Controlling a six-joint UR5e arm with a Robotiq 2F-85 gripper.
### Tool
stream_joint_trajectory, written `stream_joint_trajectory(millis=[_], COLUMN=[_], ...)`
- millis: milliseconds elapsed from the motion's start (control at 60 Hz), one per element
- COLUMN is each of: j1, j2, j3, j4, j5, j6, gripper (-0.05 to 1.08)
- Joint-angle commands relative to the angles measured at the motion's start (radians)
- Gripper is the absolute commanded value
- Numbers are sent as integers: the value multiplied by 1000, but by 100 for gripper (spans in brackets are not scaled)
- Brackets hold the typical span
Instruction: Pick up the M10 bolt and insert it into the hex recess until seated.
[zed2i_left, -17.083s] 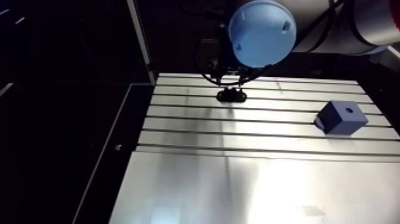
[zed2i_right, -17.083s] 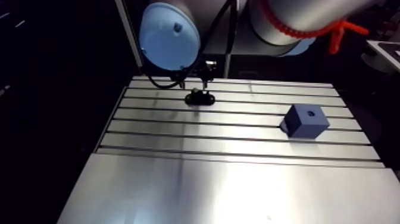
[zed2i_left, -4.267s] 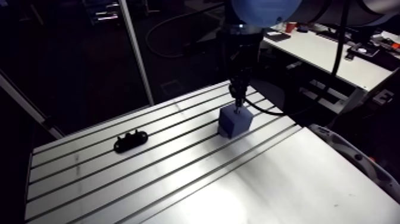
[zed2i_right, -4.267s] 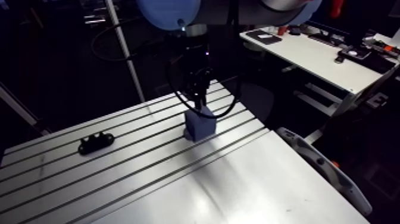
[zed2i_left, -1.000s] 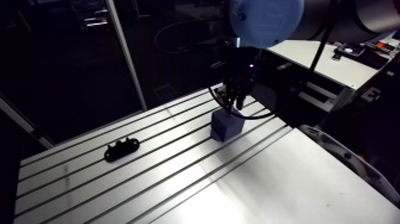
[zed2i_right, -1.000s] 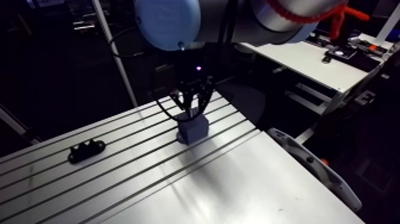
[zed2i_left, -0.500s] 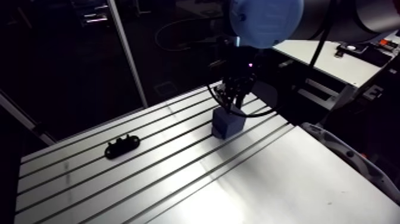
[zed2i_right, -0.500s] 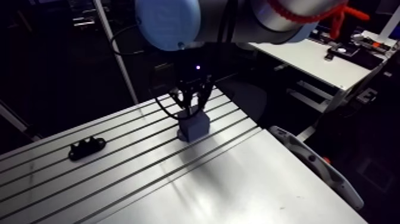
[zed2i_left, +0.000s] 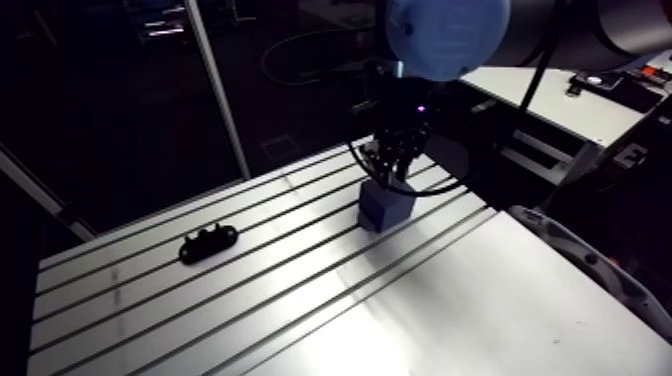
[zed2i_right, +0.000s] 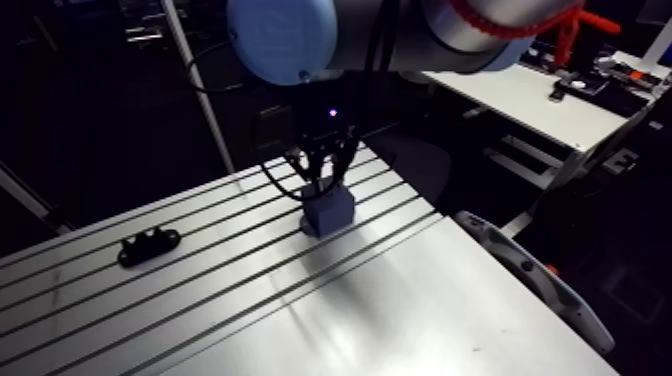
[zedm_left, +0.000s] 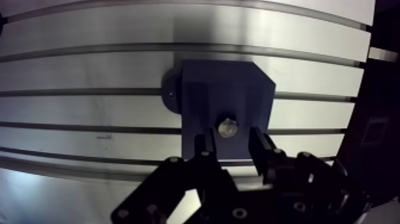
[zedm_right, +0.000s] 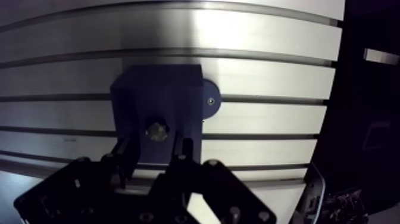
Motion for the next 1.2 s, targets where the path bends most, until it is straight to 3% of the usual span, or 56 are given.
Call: stream_joint_trajectory(millis=[17,1200], j1=[0,2], j2=[4,10], j3=[-1,5], j4=[-17,-19], j5=[0,1], j6=[-1,-1], gripper=[57,62])
